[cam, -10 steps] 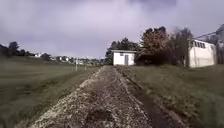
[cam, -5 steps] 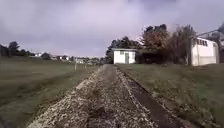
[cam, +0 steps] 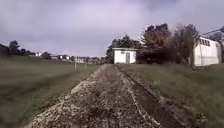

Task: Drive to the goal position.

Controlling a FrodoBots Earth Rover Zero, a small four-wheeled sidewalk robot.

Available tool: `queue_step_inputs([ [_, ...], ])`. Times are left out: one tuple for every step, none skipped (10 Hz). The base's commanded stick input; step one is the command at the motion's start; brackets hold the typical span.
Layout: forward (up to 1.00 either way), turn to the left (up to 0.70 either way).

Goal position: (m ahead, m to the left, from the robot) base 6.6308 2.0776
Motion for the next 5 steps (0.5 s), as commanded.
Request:
queue_step_inputs([
  [0.69,0.00],
  [0.69,0.00],
  [0.69,0.00],
  [0.69,0.00],
  [0.69,0.00],
])
